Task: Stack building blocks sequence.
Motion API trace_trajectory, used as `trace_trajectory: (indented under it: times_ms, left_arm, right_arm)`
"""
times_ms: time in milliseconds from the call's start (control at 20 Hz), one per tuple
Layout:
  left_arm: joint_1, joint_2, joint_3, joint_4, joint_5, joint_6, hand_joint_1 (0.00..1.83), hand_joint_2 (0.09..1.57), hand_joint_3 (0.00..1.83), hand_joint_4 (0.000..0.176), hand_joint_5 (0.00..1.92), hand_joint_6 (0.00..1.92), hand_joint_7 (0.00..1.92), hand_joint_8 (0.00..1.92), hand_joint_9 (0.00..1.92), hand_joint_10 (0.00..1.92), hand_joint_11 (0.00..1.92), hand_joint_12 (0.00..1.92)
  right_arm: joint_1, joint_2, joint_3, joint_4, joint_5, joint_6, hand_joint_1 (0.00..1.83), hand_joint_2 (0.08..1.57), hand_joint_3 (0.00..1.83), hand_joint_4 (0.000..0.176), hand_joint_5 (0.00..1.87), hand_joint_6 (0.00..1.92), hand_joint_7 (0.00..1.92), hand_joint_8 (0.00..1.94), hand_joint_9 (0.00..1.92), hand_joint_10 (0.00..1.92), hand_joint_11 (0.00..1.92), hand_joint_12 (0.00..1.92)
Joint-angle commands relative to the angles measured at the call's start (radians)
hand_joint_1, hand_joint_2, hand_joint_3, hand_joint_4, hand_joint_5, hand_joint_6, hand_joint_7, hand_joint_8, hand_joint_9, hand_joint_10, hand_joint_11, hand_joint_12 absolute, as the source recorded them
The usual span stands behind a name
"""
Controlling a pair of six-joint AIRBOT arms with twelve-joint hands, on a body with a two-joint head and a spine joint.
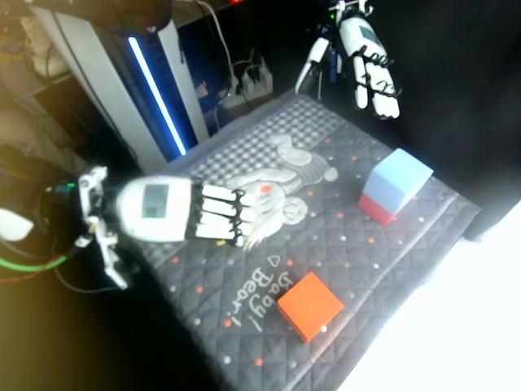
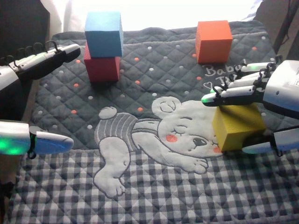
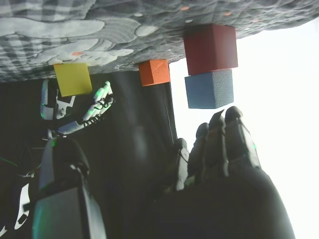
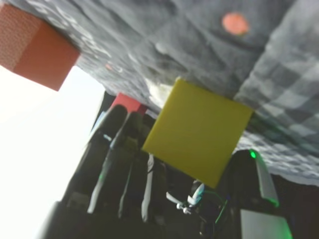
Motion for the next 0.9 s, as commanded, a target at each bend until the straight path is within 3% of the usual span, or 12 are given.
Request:
trace_trajectory:
  times_ms: [0, 50, 100, 150, 200, 250, 300, 350, 550, 650, 750, 850]
  left_arm:
    - [-0.005, -0.007, 0.007, -0.012, -0.127, -0.007, 0.77, 0.87, 0.01, 0.167, 0.01, 0.01, 0.0, 0.0, 0.0, 0.0, 0.0, 0.0]
    - [-0.005, -0.009, 0.008, -0.012, -0.127, -0.007, 0.77, 0.87, 0.01, 0.168, 0.02, 0.01, 0.0, 0.0, 0.0, 0.0, 0.0, 0.0]
    - [-0.005, -0.01, 0.009, -0.012, -0.127, -0.008, 0.78, 0.87, 0.01, 0.166, 0.02, 0.01, 0.0, 0.0, 0.0, 0.0, 0.0, 0.0]
    - [-0.005, -0.011, 0.01, -0.014, -0.127, -0.008, 0.78, 0.87, 0.01, 0.174, 0.02, 0.01, 0.0, 0.0, 0.0, 0.0, 0.0, 0.0]
    - [-0.005, -0.011, 0.01, -0.014, -0.128, -0.009, 0.79, 0.88, 0.01, 0.175, 0.02, 0.0, 0.0, 0.0, 0.0, 0.0, 0.0, 0.0]
    - [-0.004, -0.012, 0.011, -0.015, -0.128, -0.009, 0.79, 0.88, 0.01, 0.175, 0.02, 0.0, 0.0, 0.0, 0.0, 0.0, 0.0, 0.0]
    - [-0.004, -0.013, 0.011, -0.016, -0.129, -0.01, 0.79, 0.88, 0.01, 0.158, 0.03, 0.01, 0.0, 0.0, 0.0, 0.0, 0.0, 0.0]
    - [-0.004, -0.013, 0.011, -0.016, -0.13, -0.01, 0.77, 0.88, 0.01, 0.166, 0.03, 0.01, 0.0, 0.0, 0.0, 0.0, 0.0, 0.0]
    - [-0.002, -0.013, 0.012, -0.017, -0.135, -0.014, 0.76, 0.88, 0.01, 0.169, 0.04, 0.01, 0.0, 0.0, 0.0, 0.0, 0.0, 0.0]
    - [0.0, -0.013, 0.012, -0.018, -0.135, -0.014, 0.76, 0.88, 0.0, 0.16, 0.04, 0.01, 0.0, 0.0, 0.0, 0.0, 0.0, 0.0]
    - [0.001, -0.014, 0.012, -0.019, -0.135, -0.014, 0.75, 0.88, 0.0, 0.167, 0.03, 0.0, 0.0, 0.0, 0.0, 0.0, 0.0, 0.0]
    - [0.001, -0.016, 0.013, -0.019, -0.135, -0.014, 0.75, 0.88, 0.0, 0.176, 0.03, 0.0, 0.0, 0.0, 0.0, 0.0, 0.0, 0.0]
  right_arm:
    - [0.012, 0.003, 0.005, 0.03, 0.096, 0.005, 0.99, 1.03, 0.0, 0.012, 0.51, 0.0, 0.62, 0.01, 0.8, 0.05, 0.5, 1.02]
    - [0.012, 0.003, 0.008, 0.035, 0.094, 0.005, 1.05, 1.05, 0.0, 0.0, 0.64, 0.01, 0.84, 0.04, 0.98, 0.11, 0.64, 1.17]
    - [0.012, 0.003, 0.009, 0.04, 0.094, 0.005, 1.29, 1.07, 0.01, 0.0, 0.75, 0.02, 1.0, 0.72, 1.09, 0.18, 0.7, 1.32]
    - [0.012, 0.003, 0.01, 0.046, 0.095, 0.005, 1.27, 1.09, 0.0, 0.0, 0.95, 0.72, 1.04, 0.87, 1.2, 0.43, 0.8, 1.45]
    - [0.012, 0.003, 0.01, 0.048, 0.095, 0.005, 1.27, 1.09, 0.01, 0.0, 0.96, 0.8, 1.11, 0.91, 1.17, 0.73, 0.86, 1.55]
    - [0.012, 0.003, 0.011, 0.052, 0.095, 0.005, 1.27, 1.09, 0.01, 0.0, 0.96, 0.8, 1.11, 0.91, 1.17, 0.73, 0.86, 1.55]
    - [0.012, 0.003, 0.012, 0.055, 0.095, 0.005, 1.23, 1.12, 0.0, 0.0, 1.03, 0.88, 0.94, 1.06, 1.02, 1.09, 0.91, 1.67]
    - [0.012, 0.003, 0.013, 0.062, 0.095, 0.005, 1.25, 1.1, 0.0, 0.0, 1.03, 0.74, 1.02, 1.1, 1.09, 1.21, 0.97, 1.74]
    - [0.015, 0.009, 0.015, 0.08, 0.131, 0.005, 1.22, 1.1, 0.0, 0.017, 1.03, 0.86, 1.01, 0.99, 1.03, 0.95, 0.88, 1.55]
    - [0.045, 0.02, 0.027, 0.107, 0.173, 0.005, 1.26, 1.11, 0.0, 0.0, 0.98, 0.74, 1.03, 1.15, 1.03, 1.23, 0.91, 1.62]
    - [0.091, 0.021, 0.046, 0.113, 0.178, 0.005, 1.27, 1.08, 0.0, 0.0, 1.0, 0.78, 1.13, 0.92, 1.17, 0.93, 1.07, 1.36]
    - [0.141, 0.015, 0.068, 0.127, 0.176, -0.022, 1.27, 1.09, 0.0, 0.0, 0.97, 0.83, 1.12, 0.93, 1.2, 0.75, 0.92, 1.24]
